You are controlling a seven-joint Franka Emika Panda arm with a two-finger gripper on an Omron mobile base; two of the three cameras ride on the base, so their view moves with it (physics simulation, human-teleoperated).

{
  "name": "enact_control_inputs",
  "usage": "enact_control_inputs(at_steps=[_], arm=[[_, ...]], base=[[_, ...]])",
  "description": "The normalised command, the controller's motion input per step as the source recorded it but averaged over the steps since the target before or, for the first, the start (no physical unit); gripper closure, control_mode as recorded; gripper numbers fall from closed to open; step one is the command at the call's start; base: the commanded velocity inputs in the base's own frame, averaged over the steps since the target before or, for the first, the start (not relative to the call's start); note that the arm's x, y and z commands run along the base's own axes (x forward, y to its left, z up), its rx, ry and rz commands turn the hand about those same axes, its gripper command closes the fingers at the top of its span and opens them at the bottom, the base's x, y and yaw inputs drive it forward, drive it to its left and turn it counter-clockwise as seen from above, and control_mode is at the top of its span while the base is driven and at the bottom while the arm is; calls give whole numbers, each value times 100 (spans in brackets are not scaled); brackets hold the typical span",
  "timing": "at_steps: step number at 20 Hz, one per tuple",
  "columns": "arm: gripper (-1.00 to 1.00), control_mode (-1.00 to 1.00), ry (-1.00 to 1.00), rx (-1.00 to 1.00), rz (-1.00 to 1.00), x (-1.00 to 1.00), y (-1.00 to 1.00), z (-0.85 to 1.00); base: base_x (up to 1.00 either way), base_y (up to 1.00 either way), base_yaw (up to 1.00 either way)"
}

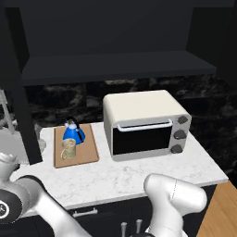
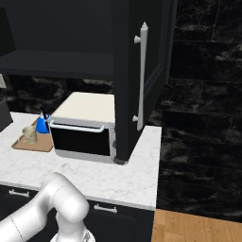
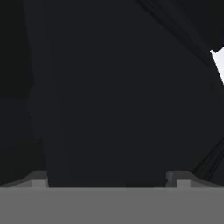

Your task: Pick the kettle from the counter and place it on the tray. Then pick the mug from the cabinet and place it on the tray. Then close the cabinet doors.

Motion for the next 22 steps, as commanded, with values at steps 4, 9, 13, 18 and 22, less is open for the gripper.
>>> enact_control_inputs(at_steps=[4, 9, 13, 18, 22], arm=[[-100, -100, -10, 17, -4, -37, -100, 57], [-100, -100, -2, 18, -5, -28, -100, 46], [-100, -100, 2, 19, -7, -7, -100, 33], [-100, -100, 15, 20, -9, 0, -100, 34], [-100, -100, 29, 15, -6, 12, -100, 11]], base=[[0, 0, 0], [0, 0, 0], [0, 0, 0], [0, 0, 0], [0, 0, 0]])
